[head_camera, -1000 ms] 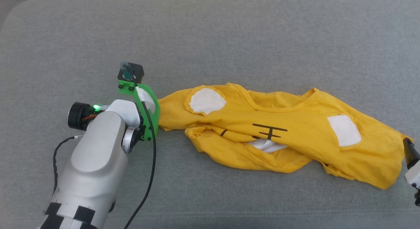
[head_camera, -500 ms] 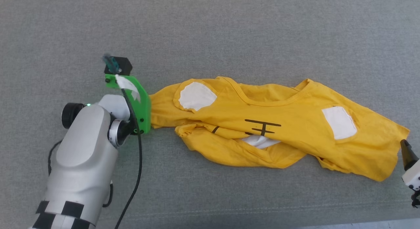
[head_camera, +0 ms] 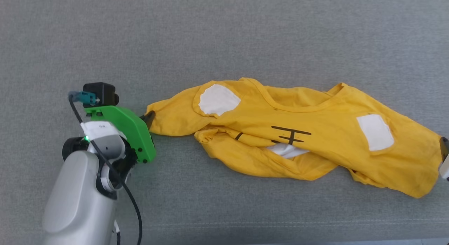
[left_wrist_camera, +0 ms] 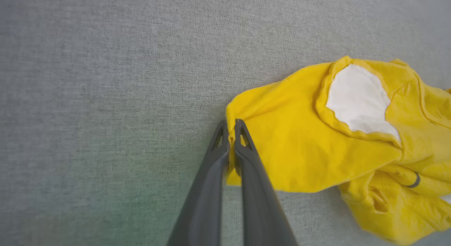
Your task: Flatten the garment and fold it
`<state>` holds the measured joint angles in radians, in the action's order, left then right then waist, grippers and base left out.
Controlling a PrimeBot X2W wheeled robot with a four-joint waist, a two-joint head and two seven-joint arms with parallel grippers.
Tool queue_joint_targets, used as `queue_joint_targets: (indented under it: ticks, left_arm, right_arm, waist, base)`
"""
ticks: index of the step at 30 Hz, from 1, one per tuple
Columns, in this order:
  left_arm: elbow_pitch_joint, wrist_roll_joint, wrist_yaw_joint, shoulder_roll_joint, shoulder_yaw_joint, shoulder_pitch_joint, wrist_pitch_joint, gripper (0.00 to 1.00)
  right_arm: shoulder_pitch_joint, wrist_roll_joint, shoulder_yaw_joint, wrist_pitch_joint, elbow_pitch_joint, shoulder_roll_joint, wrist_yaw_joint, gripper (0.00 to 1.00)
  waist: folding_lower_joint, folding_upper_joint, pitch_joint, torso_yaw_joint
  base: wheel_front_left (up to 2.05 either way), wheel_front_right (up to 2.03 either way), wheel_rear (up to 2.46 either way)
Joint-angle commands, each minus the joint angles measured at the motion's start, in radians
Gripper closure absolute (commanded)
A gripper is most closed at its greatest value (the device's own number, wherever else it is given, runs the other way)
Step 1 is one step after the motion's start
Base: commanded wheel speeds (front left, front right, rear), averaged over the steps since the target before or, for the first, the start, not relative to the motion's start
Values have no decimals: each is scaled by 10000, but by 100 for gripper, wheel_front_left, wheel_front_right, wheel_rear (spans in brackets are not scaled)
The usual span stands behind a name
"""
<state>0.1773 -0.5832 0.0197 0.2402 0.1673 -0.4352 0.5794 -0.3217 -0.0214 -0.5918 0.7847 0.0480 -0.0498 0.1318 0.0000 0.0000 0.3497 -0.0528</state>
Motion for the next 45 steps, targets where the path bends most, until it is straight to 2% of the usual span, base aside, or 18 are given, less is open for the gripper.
queue_joint_targets:
  ticks: [1,5,12,13,14,15,24,28,30,34,38,40,41,45]
  left_arm:
    - [-333,-54,100,-55,-26,276,-8,100]
    - [-1027,-64,243,-30,-6,619,100,100]
    - [-1582,-135,316,-30,19,896,129,100]
    - [-1615,-164,318,-44,13,929,111,100]
    - [-1626,-171,319,-45,15,957,97,100]
    - [-1625,-182,321,-48,15,991,75,100]
    - [-1620,-657,108,-275,-201,824,-334,100]
    - [-1523,-1261,-124,-360,-593,69,-400,100]
    - [-1309,-1152,-210,-102,-681,-599,-376,100]
    - [-533,-1060,-106,78,-1008,-2502,-557,100]
    - [651,-54,-16,674,-773,-4701,-799,100]
    - [1265,394,59,900,-643,-5876,-889,100]
    - [1864,1058,128,1289,-481,-7393,-1194,100]
    - [2543,1751,200,1584,-265,-9208,-1703,100]
  right_arm:
    - [-197,-288,-6,242,60,-4,-11,0]
    - [-293,-811,122,673,298,-4,-11,0]
    - [-334,-1055,423,848,833,-4,-11,0]
    - [-355,-950,448,886,913,-4,-11,8]
    - [-372,-865,487,886,955,-4,-11,46]
    - [-381,-763,576,839,978,-4,-11,100]
    - [-819,450,1550,613,435,-79,-11,100]
    - [-1474,1151,2399,817,-94,-506,-11,100]
    - [-2022,1449,2749,1037,-248,-689,-11,100]
    - [-3484,1416,3372,1643,-227,-1055,-11,100]
    - [-5363,962,3656,1785,289,-1091,-11,100]
    - [-6474,690,4015,1539,640,-1029,-11,100]
    - [-7912,300,4495,1152,1169,-962,-11,100]
    - [-9798,-194,4406,503,1937,-637,-11,100]
  waist:
    - [0,0,227,158]
    - [0,0,488,315]
    - [0,0,749,438]
    - [0,0,759,433]
    - [0,0,758,426]
    - [0,0,751,413]
    - [0,0,372,241]
    - [0,0,170,158]
    - [0,0,169,128]
    - [0,0,302,55]
    - [0,0,533,-52]
    - [0,0,654,-148]
    - [0,0,853,-322]
    - [0,0,1051,-461]
  base:
    - [0,0,0]
    - [0,0,0]
    - [0,0,0]
    - [0,0,0]
    - [0,0,0]
    - [0,0,0]
    - [0,0,0]
    - [0,0,0]
    - [0,0,0]
    - [0,0,0]
    - [0,0,0]
    - [0,0,0]
    - [0,0,0]
    - [0,0,0]
